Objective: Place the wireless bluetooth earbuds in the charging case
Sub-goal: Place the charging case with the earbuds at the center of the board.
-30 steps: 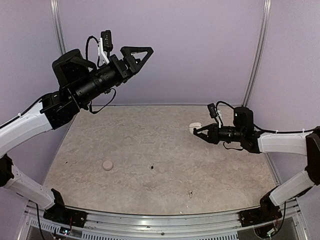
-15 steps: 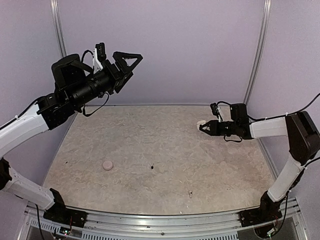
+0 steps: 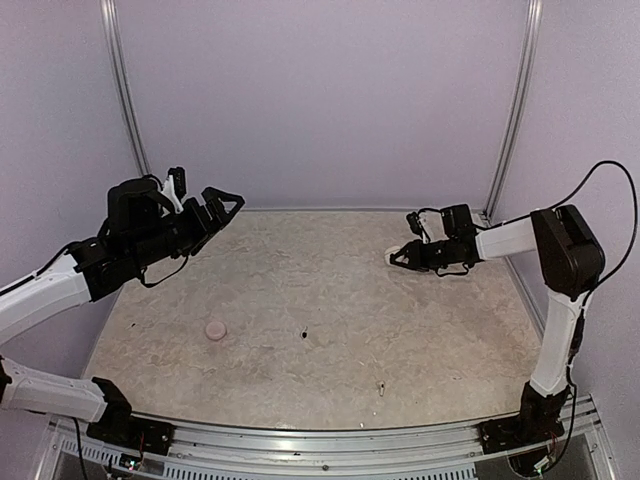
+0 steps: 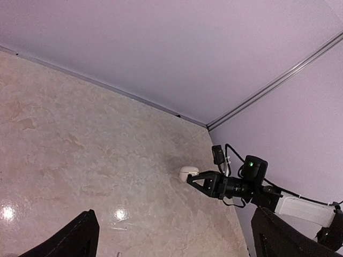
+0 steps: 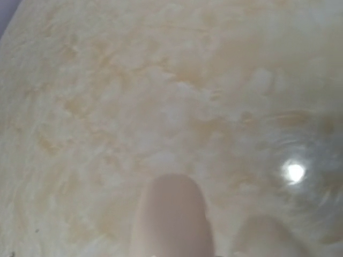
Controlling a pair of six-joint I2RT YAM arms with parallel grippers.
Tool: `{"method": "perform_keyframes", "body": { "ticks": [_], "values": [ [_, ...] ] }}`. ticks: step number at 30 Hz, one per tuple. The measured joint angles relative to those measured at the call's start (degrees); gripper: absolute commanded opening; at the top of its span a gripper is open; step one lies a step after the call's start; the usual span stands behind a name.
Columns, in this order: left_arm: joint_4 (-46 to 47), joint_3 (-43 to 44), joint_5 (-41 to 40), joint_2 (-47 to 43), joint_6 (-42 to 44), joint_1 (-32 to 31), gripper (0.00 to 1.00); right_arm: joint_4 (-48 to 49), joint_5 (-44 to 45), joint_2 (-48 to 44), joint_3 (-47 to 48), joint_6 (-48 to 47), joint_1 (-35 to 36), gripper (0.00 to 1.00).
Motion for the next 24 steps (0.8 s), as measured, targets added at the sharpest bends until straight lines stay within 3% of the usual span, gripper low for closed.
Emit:
{"method": "perform_keyframes", "body": {
  "ticks": [14, 18, 24],
  "values": [
    [-2.75, -3.15, -0.13, -2.93, 1.25, 4.66, 0.99, -7.15, -1.95, 10.67, 13.35, -1.6, -5.16, 0.25],
    [-3.17, -3.98, 2.6, -2.4, 1.53, 6.78, 0.99, -9.09, -1.92, 11.39, 13.51, -1.77, -6.1, 0.4],
    [-3.13, -4.46, 5.2, -1.81, 1.44, 7.72, 0.99, -10.56, -1.29, 11.69, 14.43, -2.62, -7.15, 0.51]
  ]
}}
